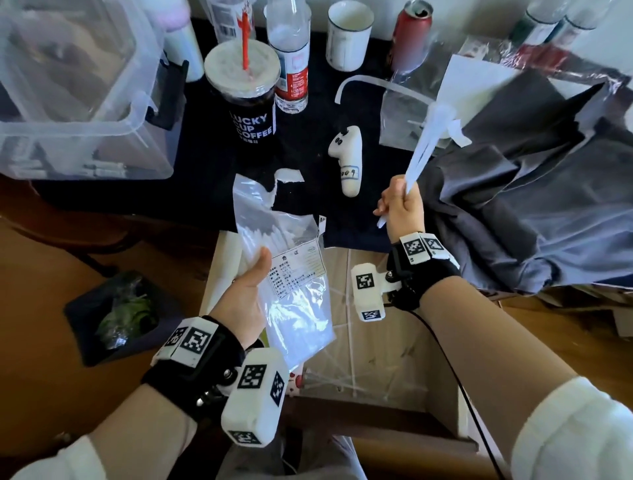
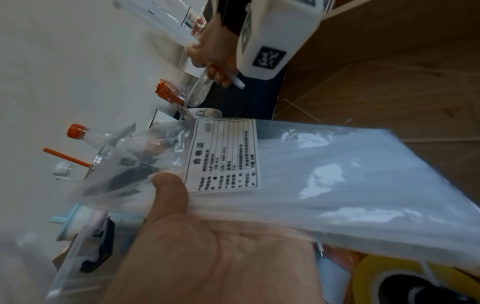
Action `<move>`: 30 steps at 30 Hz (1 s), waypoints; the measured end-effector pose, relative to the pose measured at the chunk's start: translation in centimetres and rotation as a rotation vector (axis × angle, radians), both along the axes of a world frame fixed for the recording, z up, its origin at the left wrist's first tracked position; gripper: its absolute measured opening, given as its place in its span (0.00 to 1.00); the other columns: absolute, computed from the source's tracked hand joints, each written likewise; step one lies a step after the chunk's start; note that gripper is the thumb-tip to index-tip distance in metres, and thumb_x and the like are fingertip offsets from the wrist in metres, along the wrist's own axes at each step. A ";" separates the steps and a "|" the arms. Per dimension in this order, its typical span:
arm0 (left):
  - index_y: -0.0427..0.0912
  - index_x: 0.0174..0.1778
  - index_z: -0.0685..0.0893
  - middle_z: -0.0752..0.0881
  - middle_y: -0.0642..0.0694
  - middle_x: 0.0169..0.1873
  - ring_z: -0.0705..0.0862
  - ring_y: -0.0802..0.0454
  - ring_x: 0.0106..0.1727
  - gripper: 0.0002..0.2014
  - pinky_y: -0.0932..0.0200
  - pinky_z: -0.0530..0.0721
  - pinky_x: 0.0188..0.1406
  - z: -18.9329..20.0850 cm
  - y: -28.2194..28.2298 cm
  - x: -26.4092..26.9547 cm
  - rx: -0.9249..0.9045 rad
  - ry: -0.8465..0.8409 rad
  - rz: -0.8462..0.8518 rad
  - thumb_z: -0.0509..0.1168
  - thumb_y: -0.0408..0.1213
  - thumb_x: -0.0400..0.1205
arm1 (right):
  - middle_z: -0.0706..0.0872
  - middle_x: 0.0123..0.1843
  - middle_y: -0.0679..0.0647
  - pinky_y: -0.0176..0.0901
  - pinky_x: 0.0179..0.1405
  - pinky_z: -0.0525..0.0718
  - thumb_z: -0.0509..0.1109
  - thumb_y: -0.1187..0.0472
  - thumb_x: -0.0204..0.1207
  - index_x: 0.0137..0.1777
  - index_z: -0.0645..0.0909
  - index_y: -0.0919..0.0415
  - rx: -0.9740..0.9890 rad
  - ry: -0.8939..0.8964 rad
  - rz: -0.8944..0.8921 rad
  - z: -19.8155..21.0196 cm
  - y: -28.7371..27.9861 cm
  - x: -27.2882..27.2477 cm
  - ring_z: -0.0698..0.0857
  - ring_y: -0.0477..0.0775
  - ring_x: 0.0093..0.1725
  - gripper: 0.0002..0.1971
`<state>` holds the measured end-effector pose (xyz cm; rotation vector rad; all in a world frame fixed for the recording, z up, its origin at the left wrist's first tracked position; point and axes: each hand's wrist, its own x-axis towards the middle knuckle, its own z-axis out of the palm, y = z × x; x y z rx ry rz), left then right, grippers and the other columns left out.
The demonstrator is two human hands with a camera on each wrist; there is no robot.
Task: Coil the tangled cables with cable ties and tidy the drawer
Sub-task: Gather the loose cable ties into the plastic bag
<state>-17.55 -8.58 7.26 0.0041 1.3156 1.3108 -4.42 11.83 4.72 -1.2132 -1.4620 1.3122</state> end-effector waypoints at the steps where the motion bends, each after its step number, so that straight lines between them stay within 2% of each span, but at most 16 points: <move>1: 0.40 0.74 0.72 0.82 0.46 0.63 0.78 0.47 0.70 0.34 0.53 0.80 0.60 0.0 -0.2 -0.1 -0.001 -0.016 -0.031 0.60 0.58 0.76 | 0.67 0.30 0.50 0.35 0.27 0.74 0.49 0.62 0.86 0.39 0.66 0.53 -0.003 -0.006 0.008 -0.1 0.1 0.1 0.69 0.37 0.20 0.13; 3: 0.43 0.75 0.73 0.82 0.46 0.67 0.77 0.52 0.71 0.31 0.52 0.72 0.72 -0.3 -0.7 -0.2 0.019 -0.044 -0.101 0.59 0.59 0.80 | 0.67 0.30 0.50 0.35 0.26 0.74 0.50 0.61 0.87 0.38 0.66 0.52 -0.014 -0.065 0.041 -0.6 0.2 0.6 0.69 0.37 0.19 0.14; 5: 0.42 0.74 0.73 0.83 0.44 0.65 0.82 0.55 0.66 0.25 0.59 0.79 0.65 0.2 -0.8 -0.1 0.067 -0.060 -0.137 0.54 0.53 0.85 | 0.67 0.30 0.50 0.33 0.25 0.74 0.50 0.62 0.87 0.37 0.65 0.52 -0.008 -0.075 0.075 -0.8 0.4 1.0 0.69 0.37 0.19 0.15; 6: 0.41 0.74 0.73 0.83 0.42 0.66 0.82 0.53 0.66 0.25 0.57 0.81 0.63 0.3 -1.0 -0.1 0.081 -0.075 -0.140 0.52 0.52 0.85 | 0.66 0.30 0.50 0.32 0.25 0.74 0.50 0.62 0.87 0.37 0.65 0.53 0.002 -0.046 0.083 -0.7 0.5 1.0 0.69 0.37 0.19 0.15; 8: 0.40 0.76 0.72 0.80 0.40 0.69 0.79 0.46 0.71 0.30 0.46 0.72 0.73 0.6 -1.2 0.0 0.107 -0.115 -0.112 0.56 0.54 0.81 | 0.66 0.29 0.50 0.33 0.25 0.73 0.50 0.62 0.86 0.37 0.65 0.53 0.003 -0.031 0.111 -0.6 0.7 1.1 0.68 0.37 0.20 0.14; 10: 0.39 0.76 0.72 0.79 0.38 0.70 0.76 0.43 0.73 0.35 0.40 0.65 0.76 0.8 -1.3 0.1 0.139 -0.143 -0.119 0.62 0.57 0.77 | 0.65 0.29 0.50 0.34 0.23 0.69 0.50 0.62 0.86 0.36 0.64 0.53 -0.059 -0.100 0.166 -0.7 0.5 1.2 0.66 0.37 0.18 0.15; 14: 0.40 0.73 0.75 0.80 0.37 0.69 0.78 0.42 0.71 0.44 0.39 0.71 0.71 1.4 -1.5 0.2 0.188 -0.078 -0.147 0.76 0.61 0.64 | 0.60 0.27 0.51 0.28 0.15 0.59 0.51 0.62 0.86 0.34 0.61 0.55 -0.117 -0.081 0.306 0.3 -0.7 2.3 0.60 0.37 0.16 0.16; 15: 0.40 0.73 0.75 0.81 0.37 0.68 0.79 0.41 0.70 0.46 0.39 0.72 0.70 1.7 -1.4 0.1 0.198 -0.054 -0.160 0.77 0.61 0.63 | 0.61 0.27 0.51 0.26 0.15 0.59 0.53 0.59 0.86 0.34 0.62 0.55 -0.086 -0.091 0.335 1.2 -0.9 2.7 0.61 0.37 0.16 0.16; 17: 0.39 0.73 0.75 0.81 0.38 0.68 0.80 0.42 0.69 0.48 0.39 0.73 0.70 2.3 -1.2 -0.3 0.210 -0.005 -0.204 0.78 0.62 0.61 | 0.66 0.27 0.49 0.24 0.21 0.62 0.56 0.45 0.81 0.34 0.67 0.54 0.048 -0.158 0.366 3.5 -1.3 3.8 0.67 0.37 0.18 0.18; 19: 0.39 0.73 0.75 0.82 0.38 0.67 0.81 0.42 0.68 0.48 0.41 0.78 0.67 3.3 -1.1 -0.7 0.239 0.031 -0.269 0.77 0.64 0.60 | 0.68 0.28 0.47 0.25 0.27 0.66 0.51 0.26 0.71 0.34 0.69 0.52 0.172 -0.176 0.410 6.1 -1.6 5.0 0.69 0.36 0.24 0.28; 21: 0.37 0.73 0.75 0.82 0.37 0.66 0.81 0.41 0.68 0.51 0.44 0.82 0.62 4.3 -0.9 -1.0 0.251 0.041 -0.318 0.78 0.64 0.58 | 0.70 0.30 0.46 0.24 0.32 0.70 0.45 0.20 0.65 0.34 0.70 0.52 0.192 -0.212 0.424 8.7 -2.0 6.0 0.71 0.35 0.28 0.35; 23: 0.34 0.71 0.76 0.82 0.34 0.65 0.81 0.39 0.68 0.52 0.41 0.80 0.65 5.1 -0.6 -1.4 0.264 0.029 -0.343 0.80 0.63 0.56 | 0.73 0.31 0.45 0.28 0.40 0.74 0.47 0.25 0.71 0.34 0.72 0.55 0.246 -0.315 0.437 10.6 -1.9 7.2 0.74 0.36 0.31 0.32; 25: 0.35 0.63 0.84 0.84 0.33 0.63 0.82 0.38 0.66 0.46 0.38 0.76 0.69 5.8 -0.1 -1.8 0.286 0.042 -0.355 0.81 0.61 0.54 | 0.75 0.31 0.48 0.45 0.42 0.74 0.50 0.35 0.76 0.35 0.72 0.57 0.368 -0.439 0.437 12.3 -1.6 8.3 0.74 0.44 0.33 0.26; 26: 0.37 0.58 0.87 0.85 0.33 0.61 0.82 0.38 0.65 0.42 0.38 0.75 0.69 6.1 0.1 -1.9 0.296 0.040 -0.351 0.82 0.61 0.53 | 0.76 0.31 0.52 0.49 0.42 0.74 0.49 0.35 0.77 0.36 0.72 0.59 0.421 -0.479 0.441 13.1 -1.6 8.7 0.75 0.50 0.34 0.27; 28: 0.35 0.59 0.86 0.84 0.32 0.62 0.82 0.37 0.66 0.45 0.37 0.74 0.70 6.7 0.4 -2.1 0.306 0.037 -0.359 0.83 0.60 0.51 | 0.78 0.33 0.59 0.49 0.42 0.75 0.48 0.30 0.75 0.39 0.74 0.63 0.484 -0.500 0.438 14.2 -1.5 9.1 0.76 0.56 0.36 0.33; 30: 0.31 0.67 0.78 0.81 0.30 0.65 0.81 0.36 0.67 0.54 0.36 0.75 0.69 7.3 0.6 -2.2 0.303 0.048 -0.378 0.82 0.61 0.50 | 0.78 0.34 0.58 0.41 0.41 0.73 0.48 0.27 0.73 0.40 0.75 0.68 0.488 -0.441 0.405 15.2 -1.8 9.4 0.75 0.51 0.36 0.39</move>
